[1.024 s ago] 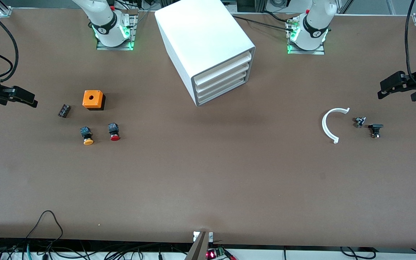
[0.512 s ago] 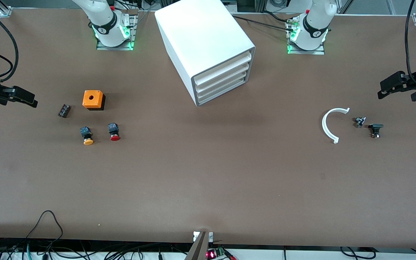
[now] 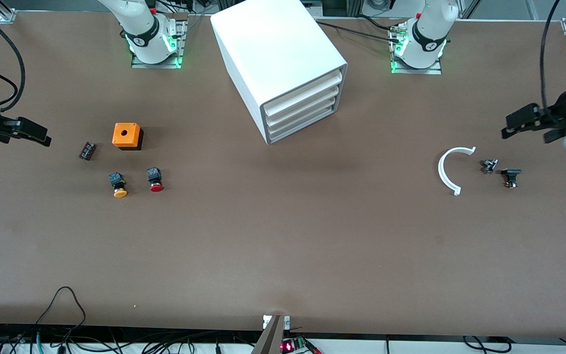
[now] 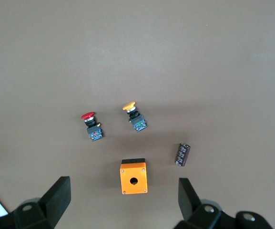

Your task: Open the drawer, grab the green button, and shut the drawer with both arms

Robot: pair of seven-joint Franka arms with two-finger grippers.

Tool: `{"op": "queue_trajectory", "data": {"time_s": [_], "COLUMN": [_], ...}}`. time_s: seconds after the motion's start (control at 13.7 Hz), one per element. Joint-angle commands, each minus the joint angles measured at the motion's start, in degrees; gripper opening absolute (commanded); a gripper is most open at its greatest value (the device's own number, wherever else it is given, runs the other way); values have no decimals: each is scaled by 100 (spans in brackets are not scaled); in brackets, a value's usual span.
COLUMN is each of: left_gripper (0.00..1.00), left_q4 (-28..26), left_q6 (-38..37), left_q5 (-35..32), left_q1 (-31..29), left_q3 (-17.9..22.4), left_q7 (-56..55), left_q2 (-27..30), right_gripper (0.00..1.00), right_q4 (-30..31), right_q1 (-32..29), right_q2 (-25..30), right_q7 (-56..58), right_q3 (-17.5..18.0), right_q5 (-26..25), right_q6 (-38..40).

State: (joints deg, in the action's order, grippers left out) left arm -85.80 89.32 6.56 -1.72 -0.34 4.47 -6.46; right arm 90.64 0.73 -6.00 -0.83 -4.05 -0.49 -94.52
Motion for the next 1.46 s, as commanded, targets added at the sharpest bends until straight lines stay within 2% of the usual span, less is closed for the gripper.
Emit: {"op": "queue_trajectory", "data": {"time_s": [0.0, 0.29, 0.44, 0.88, 1.02, 1.17, 1.32, 1.39], "left_gripper": [100, 100, 100, 100, 100, 100, 100, 100], "left_q4": [-76, -305, -585, -1139, -1533, -2270, -2878, -3055], "left_q6": [6, 24, 85, 59, 190, 812, 1138, 1349], "left_q5": [485, 723, 916, 2566, 3348, 4086, 4869, 4959], "left_q1": [-21, -4, 5, 23, 250, 470, 699, 761], "left_q3": [7, -159, -300, -309, -300, -335, -449, -606], "left_q7": [133, 142, 142, 229, 1043, 1844, 2564, 3177], "left_q2": [-267, -610, -865, -1901, -2166, -2220, -2272, -2290], "right_gripper": [100, 100, 100, 100, 100, 100, 100, 100], "right_q4": [33, 33, 24, 15, 24, 24, 15, 15], "right_q1": [-20, -20, -12, 24, 32, 32, 32, 41], "right_q2": [72, 72, 72, 90, 99, 107, 134, 151], "right_q7": [101, 101, 110, 101, 101, 110, 40, 13], "right_q3": [9, 9, 27, 185, 194, 194, 403, 526], "right_q5": [40, 40, 22, 49, 66, 84, 84, 84], "right_q6": [-32, -58, -67, -23, 21, 47, 284, 346]}}
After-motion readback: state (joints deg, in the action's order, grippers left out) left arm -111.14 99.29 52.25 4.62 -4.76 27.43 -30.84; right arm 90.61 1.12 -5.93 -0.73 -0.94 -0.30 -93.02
